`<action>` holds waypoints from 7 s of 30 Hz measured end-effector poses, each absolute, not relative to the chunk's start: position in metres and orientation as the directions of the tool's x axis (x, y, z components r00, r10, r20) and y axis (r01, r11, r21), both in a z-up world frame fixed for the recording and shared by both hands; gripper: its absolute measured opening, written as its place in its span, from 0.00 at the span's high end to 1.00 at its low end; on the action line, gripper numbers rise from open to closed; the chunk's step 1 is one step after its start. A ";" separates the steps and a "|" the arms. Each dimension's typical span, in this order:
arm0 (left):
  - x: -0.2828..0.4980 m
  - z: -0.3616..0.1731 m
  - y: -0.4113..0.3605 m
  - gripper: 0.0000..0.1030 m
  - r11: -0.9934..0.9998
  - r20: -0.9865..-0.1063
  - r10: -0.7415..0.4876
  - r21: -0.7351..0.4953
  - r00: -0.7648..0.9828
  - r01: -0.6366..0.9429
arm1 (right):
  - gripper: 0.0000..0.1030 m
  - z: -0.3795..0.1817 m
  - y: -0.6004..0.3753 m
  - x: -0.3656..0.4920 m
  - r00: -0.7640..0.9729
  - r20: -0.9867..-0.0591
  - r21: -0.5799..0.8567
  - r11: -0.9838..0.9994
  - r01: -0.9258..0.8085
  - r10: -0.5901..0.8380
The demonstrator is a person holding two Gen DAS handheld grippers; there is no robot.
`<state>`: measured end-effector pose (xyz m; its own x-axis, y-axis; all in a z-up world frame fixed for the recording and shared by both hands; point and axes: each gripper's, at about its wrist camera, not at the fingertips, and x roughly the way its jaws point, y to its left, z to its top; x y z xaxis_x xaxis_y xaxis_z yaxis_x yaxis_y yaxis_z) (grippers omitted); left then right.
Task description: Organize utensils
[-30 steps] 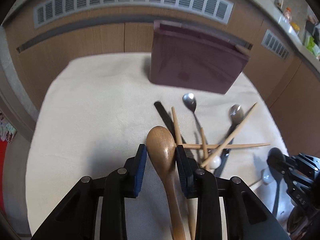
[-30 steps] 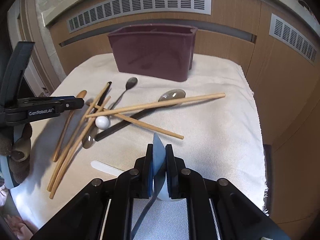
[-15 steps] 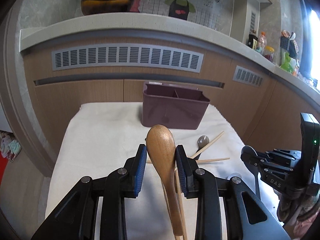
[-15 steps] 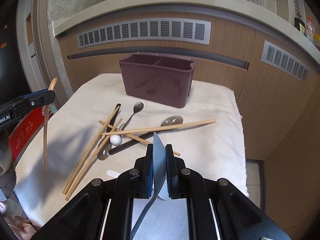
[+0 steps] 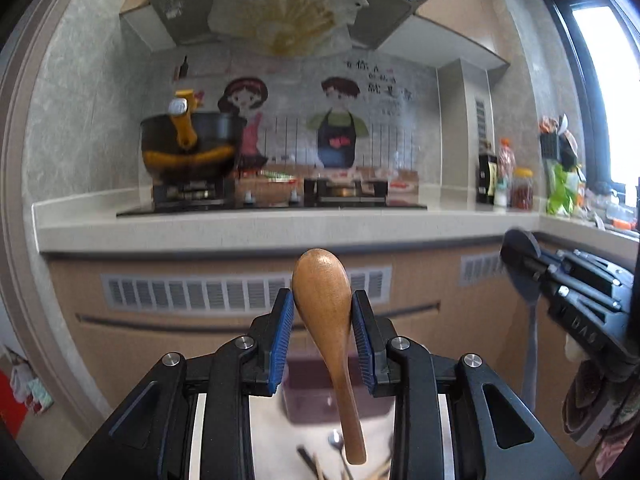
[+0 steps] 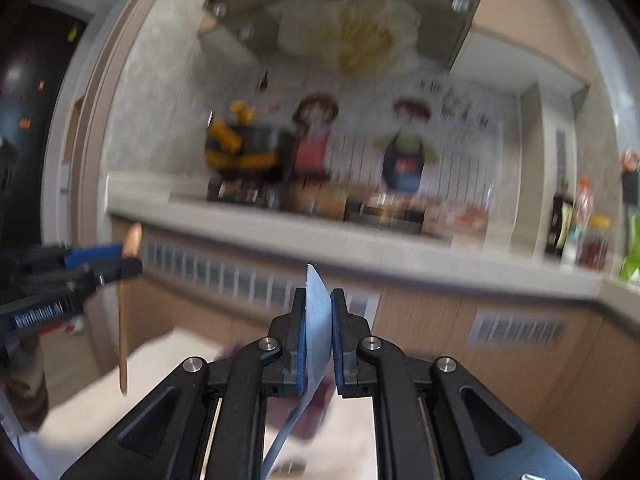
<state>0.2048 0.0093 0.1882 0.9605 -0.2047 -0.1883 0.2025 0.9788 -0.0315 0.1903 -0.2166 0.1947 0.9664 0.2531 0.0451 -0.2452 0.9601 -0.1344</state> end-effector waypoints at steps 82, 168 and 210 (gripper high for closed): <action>0.206 -0.065 0.032 0.22 0.977 -0.785 -0.207 -0.139 0.583 0.159 | 0.20 -0.077 -0.210 0.192 0.583 -0.784 -0.130 0.863 -0.489 0.212; 0.238 -0.077 0.077 0.65 0.962 -0.834 -0.254 -0.272 0.490 0.034 | 0.88 -0.060 -0.187 0.345 0.568 -0.793 0.153 0.975 -0.160 0.218; 0.271 -0.080 0.031 0.89 0.979 -0.904 -0.148 -0.077 0.400 0.188 | 0.77 -0.065 -0.179 0.281 0.506 -0.791 0.087 0.882 -0.463 0.343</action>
